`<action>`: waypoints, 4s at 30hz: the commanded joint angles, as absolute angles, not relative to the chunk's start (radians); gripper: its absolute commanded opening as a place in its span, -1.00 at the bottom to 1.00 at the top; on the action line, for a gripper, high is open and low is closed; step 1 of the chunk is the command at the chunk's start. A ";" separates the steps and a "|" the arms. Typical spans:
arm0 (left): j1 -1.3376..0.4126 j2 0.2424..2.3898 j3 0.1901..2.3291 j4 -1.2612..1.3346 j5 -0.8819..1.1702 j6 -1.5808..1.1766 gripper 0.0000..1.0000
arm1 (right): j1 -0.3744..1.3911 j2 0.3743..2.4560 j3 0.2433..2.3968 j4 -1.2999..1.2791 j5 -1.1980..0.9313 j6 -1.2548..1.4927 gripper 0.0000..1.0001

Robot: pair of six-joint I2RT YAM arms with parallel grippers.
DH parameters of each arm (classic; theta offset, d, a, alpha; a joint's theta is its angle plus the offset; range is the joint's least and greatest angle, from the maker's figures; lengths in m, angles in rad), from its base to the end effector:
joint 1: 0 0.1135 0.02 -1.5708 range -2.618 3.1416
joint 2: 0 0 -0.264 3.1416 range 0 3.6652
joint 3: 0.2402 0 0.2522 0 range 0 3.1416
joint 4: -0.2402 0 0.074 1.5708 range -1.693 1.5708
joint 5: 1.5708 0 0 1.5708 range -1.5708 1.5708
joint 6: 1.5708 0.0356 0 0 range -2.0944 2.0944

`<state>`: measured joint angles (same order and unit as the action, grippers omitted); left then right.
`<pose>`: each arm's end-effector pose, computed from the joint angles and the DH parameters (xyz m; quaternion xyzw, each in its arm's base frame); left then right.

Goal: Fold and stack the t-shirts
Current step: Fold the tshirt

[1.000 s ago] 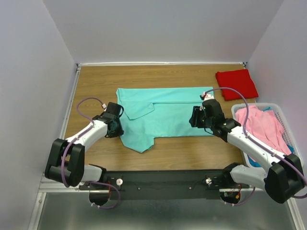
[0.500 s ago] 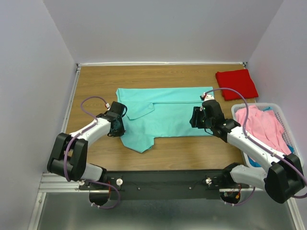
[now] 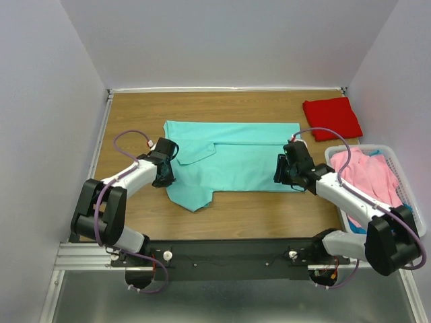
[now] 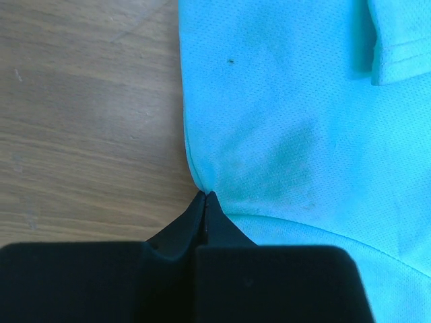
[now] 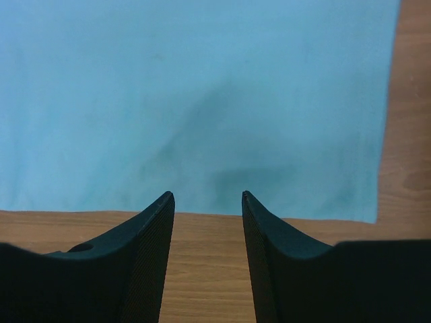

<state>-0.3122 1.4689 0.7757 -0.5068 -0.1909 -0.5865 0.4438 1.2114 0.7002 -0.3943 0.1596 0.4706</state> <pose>0.2489 -0.0732 0.1642 -0.1512 0.9668 0.0047 0.2060 0.2169 0.0969 0.2073 0.0387 0.9417 0.0761 0.3253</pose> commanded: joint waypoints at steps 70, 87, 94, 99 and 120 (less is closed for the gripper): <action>-0.222 1.430 0.911 -0.454 -0.103 -0.460 -1.00 | 0.103 1.311 0.834 -0.644 0.219 0.594 -0.99; -0.161 1.672 1.170 -0.482 -0.043 -0.402 -1.00 | 0.091 1.589 1.104 -0.643 0.302 0.489 -0.98; -0.149 1.759 1.259 -0.486 -0.040 -0.400 -1.00 | 0.074 1.684 1.193 -0.627 0.322 0.482 -0.98; -0.129 1.799 1.298 -0.488 -0.048 -0.397 -1.00 | 0.045 1.720 1.197 -0.598 0.319 0.489 -0.98; -0.120 1.842 1.275 -0.399 -0.032 -0.437 -1.00 | 0.029 1.804 1.249 -0.537 0.252 0.512 -0.97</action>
<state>-0.1303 1.8313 1.2964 -0.4286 -0.0292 -0.4232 0.0387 1.7870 1.2156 -0.5556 0.2630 0.5014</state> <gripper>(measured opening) 0.005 0.014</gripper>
